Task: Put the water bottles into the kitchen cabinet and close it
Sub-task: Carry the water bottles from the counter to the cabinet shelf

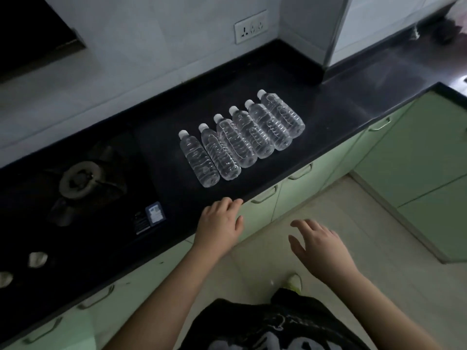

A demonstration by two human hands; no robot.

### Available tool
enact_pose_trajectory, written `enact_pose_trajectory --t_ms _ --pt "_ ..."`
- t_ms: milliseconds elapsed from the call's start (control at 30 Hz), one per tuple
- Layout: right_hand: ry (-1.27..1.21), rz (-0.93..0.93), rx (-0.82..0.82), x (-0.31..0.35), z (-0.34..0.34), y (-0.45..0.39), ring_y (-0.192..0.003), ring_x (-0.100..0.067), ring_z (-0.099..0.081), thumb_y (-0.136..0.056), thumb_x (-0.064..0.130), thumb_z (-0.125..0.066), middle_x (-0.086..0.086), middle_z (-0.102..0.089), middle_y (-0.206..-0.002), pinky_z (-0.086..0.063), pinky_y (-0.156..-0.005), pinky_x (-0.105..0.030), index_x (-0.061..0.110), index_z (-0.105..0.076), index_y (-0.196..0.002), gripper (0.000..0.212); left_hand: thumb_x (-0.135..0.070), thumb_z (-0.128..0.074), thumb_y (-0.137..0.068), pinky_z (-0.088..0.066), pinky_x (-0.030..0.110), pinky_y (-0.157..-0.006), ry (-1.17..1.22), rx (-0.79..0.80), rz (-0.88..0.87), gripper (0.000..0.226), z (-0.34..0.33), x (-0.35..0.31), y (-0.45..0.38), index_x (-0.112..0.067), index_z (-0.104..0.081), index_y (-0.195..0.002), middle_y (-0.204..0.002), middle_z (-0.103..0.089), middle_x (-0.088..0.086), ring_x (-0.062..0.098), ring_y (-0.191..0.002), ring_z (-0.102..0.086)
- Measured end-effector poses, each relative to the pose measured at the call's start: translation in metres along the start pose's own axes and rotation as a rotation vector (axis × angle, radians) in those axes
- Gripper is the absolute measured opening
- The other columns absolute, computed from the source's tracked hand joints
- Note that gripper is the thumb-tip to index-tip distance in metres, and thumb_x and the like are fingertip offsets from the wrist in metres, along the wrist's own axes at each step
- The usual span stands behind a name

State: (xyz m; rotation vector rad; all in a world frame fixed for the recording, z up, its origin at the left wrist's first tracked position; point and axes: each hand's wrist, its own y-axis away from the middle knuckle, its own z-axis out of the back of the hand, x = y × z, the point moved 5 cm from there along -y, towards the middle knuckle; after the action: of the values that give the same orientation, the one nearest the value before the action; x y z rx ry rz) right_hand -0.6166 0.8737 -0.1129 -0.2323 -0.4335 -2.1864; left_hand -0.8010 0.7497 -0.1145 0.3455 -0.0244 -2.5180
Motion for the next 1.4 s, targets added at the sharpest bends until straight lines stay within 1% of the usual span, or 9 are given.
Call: enact_pose_trajectory --t_ms 200,467,700,800,967,1067,1167,1267,1400 --pt "0.084 0.133 0.074 -0.029 0.023 -0.07 -0.121 -0.017 -0.055 -0.098 0.047 -0.041 0.004 -0.054 -0.136 -0.043 -0.1 -0.032 0.026 -0.046 -0.138 0.045 -0.031 -0.05 -0.096 -0.048 0.04 -0.09 0.031 -0.026 0.147 0.044 -0.006 -0.008 -0.026 -0.017 -0.05 -0.139 -0.123 -0.059 0.002 0.022 -0.109 -0.058" --pt "0.07 0.278 0.093 -0.005 0.029 -0.159 -0.117 -0.024 -0.056 -0.097 0.042 -0.047 -0.001 -0.055 -0.132 -0.044 -0.096 -0.037 0.022 -0.041 -0.142 0.05 -0.031 -0.056 -0.092 -0.05 0.042 -0.093 0.058 -0.146 0.214 0.045 -0.014 0.008 -0.064 -0.018 -0.051 -0.135 -0.127 -0.054 0.002 0.022 -0.116 -0.054" --pt "0.12 0.362 -0.063 -0.004 0.052 -0.238 -0.103 -0.027 -0.063 -0.091 0.037 -0.057 -0.004 -0.064 -0.115 -0.05 -0.084 -0.04 0.017 -0.054 -0.13 0.044 -0.031 -0.06 -0.092 -0.035 0.041 -0.111 0.103 -0.298 0.275 0.065 -0.014 0.021 -0.121 -0.012 -0.035 -0.15 -0.14 -0.049 0.012 0.028 -0.132 -0.045" --pt "0.186 0.356 -0.132 -0.012 0.066 -0.277 -0.096 -0.03 -0.065 -0.09 0.038 -0.046 -0.006 -0.066 -0.108 -0.051 -0.079 -0.039 0.015 -0.058 -0.122 0.041 -0.035 -0.055 -0.094 -0.034 0.046 -0.115 0.095 -0.272 0.29 0.064 -0.017 0.028 -0.14 -0.014 -0.033 -0.15 -0.147 -0.046 0.011 0.03 -0.139 -0.039" --pt "0.213 0.35 -0.168 -0.026 0.076 -0.337 -0.107 -0.032 -0.06 -0.094 0.041 -0.041 -0.008 -0.061 -0.119 -0.047 -0.088 -0.045 0.014 -0.056 -0.125 0.044 -0.038 -0.051 -0.095 -0.04 0.048 -0.11 0.066 -0.242 0.352 0.064 -0.012 0.058 -0.181 -0.014 -0.032 -0.151 -0.148 -0.043 0.016 0.033 -0.137 -0.041" --pt "0.182 0.328 -0.177 -0.035 0.073 -0.369 -0.135 -0.033 -0.04 -0.098 0.042 -0.034 -0.013 -0.047 -0.144 -0.031 -0.11 -0.049 0.014 -0.046 -0.141 0.053 -0.039 -0.042 -0.098 -0.031 0.046 -0.116 0.066 -0.22 0.498 0.069 -0.01 0.074 -0.202 -0.011 -0.017 -0.155 -0.157 -0.03 0.021 0.034 -0.145 -0.03" --pt "0.105 0.202 -0.086 -0.054 0.058 -0.391 -0.149 -0.025 -0.009 -0.103 0.044 -0.028 -0.006 -0.018 -0.162 -0.008 -0.12 -0.045 0.023 -0.022 -0.154 0.055 -0.047 -0.013 -0.099 -0.01 0.041 -0.123 0.047 -0.124 0.576 0.07 -0.023 0.08 -0.211 -0.007 0.003 -0.155 -0.164 -0.007 0.016 0.026 -0.152 -0.006" --pt "0.048 0.183 -0.034 -0.063 0.052 -0.392 -0.15 -0.02 -0.004 -0.103 0.048 -0.026 0.0 -0.005 -0.164 -0.008 -0.12 -0.043 0.027 -0.009 -0.155 0.059 -0.049 0.004 -0.094 0.003 0.036 -0.123 0.043 -0.071 0.597 0.072 -0.03 0.079 -0.211 -0.008 0.012 -0.152 -0.164 0.009 0.012 0.021 -0.151 0.009" --pt "-0.025 0.227 0.046 -0.071 0.048 -0.385 -0.15 -0.018 0.001 -0.103 0.045 -0.032 0.008 0.005 -0.164 -0.016 -0.117 -0.048 0.031 -0.005 -0.155 0.06 -0.039 -0.013 -0.102 0.011 0.034 -0.121 0.022 -0.056 0.624 0.065 -0.033 0.071 -0.207 -0.009 0.016 -0.152 -0.163 0.017 0.01 0.02 -0.149 0.018"
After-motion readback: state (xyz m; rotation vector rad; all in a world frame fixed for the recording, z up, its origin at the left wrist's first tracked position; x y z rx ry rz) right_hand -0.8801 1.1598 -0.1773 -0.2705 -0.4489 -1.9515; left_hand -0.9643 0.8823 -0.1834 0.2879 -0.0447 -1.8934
